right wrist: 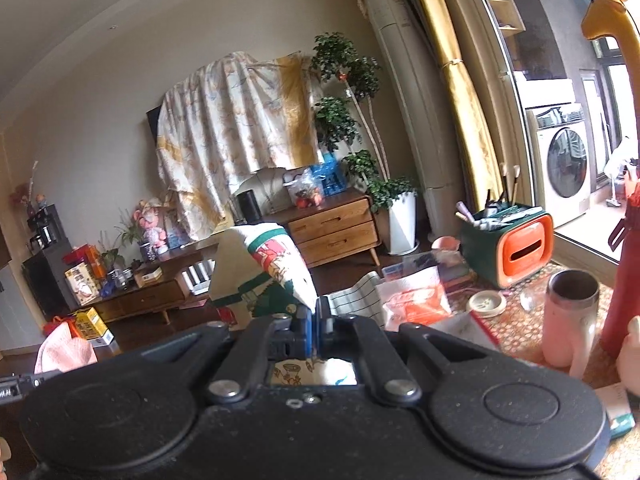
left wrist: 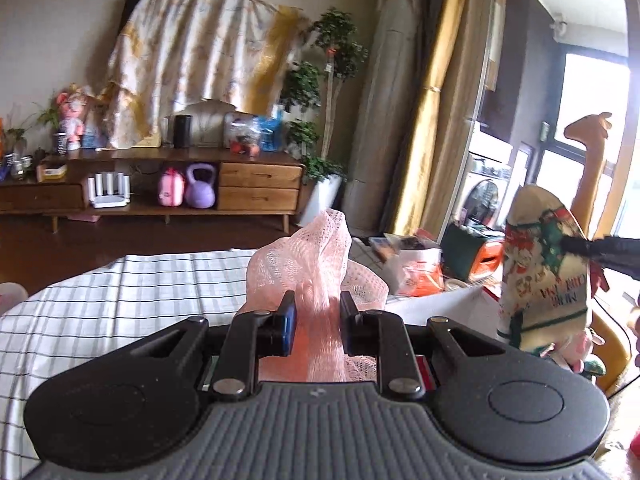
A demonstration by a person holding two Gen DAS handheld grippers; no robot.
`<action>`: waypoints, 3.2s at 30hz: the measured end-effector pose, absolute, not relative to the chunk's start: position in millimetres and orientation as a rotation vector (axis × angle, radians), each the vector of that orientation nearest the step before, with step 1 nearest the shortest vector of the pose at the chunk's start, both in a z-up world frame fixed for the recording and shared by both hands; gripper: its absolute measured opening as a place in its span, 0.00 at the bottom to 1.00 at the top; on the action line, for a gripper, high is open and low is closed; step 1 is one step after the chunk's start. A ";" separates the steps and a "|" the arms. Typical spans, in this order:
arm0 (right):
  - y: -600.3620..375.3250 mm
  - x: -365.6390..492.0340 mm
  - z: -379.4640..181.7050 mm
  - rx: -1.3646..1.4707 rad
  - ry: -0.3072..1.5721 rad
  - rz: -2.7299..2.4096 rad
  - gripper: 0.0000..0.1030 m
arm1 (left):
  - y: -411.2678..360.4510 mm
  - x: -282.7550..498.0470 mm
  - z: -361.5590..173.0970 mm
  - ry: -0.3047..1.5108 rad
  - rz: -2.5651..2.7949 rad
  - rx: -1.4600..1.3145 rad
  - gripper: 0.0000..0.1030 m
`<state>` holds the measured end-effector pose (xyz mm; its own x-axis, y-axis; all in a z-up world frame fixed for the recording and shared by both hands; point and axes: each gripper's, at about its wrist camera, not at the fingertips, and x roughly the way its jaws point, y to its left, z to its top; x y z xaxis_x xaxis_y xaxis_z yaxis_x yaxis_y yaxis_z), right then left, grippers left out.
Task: Organize soft objects
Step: 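Carry the pink puff and Christmas bag over the red box with both tools, then open both tools to drop the puff and bag into the red box, then move both tools back toward the bubble wrap and plastic packet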
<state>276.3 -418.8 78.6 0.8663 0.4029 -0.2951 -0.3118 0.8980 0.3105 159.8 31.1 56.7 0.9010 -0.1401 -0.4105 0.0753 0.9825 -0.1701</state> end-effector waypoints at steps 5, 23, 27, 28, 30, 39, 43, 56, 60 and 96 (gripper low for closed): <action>-433.8 299.6 79.7 0.250 0.355 0.324 0.01 | -17.1 193.4 50.5 0.461 -0.210 -0.115 0.21; -476.8 383.4 -14.1 0.296 0.563 0.215 0.01 | -158.7 300.5 -17.2 0.610 -0.380 -0.014 0.21; -473.0 393.8 -40.3 0.289 0.656 0.231 0.01 | -174.8 316.0 -35.7 0.654 -0.386 0.012 0.21; -471.7 394.7 -44.6 0.288 0.669 0.235 0.01 | -178.3 320.5 -40.4 0.666 -0.387 0.018 0.21; -468.9 396.0 -51.1 0.283 0.687 0.248 0.01 | -184.3 326.3 -48.8 0.687 -0.392 0.024 0.21; -462.4 410.9 -74.2 0.216 0.757 0.232 0.04 | -201.3 335.5 -81.3 0.775 -0.390 0.057 0.21; -460.6 413.5 -85.0 0.179 0.785 0.198 0.13 | -197.6 333.6 -85.2 0.796 -0.388 0.037 0.21; -459.4 384.4 -66.3 0.073 0.754 0.204 0.43 | -190.0 316.7 -68.3 0.791 -0.392 -0.010 0.21; -456.2 368.1 -56.6 0.075 0.738 0.245 0.53 | -185.6 307.3 -60.3 0.780 -0.372 -0.011 0.21; -362.3 229.3 21.5 0.073 0.566 0.531 0.95 | -37.7 162.1 8.9 0.626 -0.262 -0.070 0.75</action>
<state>229.3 -362.3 21.5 0.7137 0.4986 -0.4919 -0.4596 0.8634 0.2084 162.1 -37.7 8.9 0.7786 -0.2636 -0.5695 0.2212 0.9645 -0.1441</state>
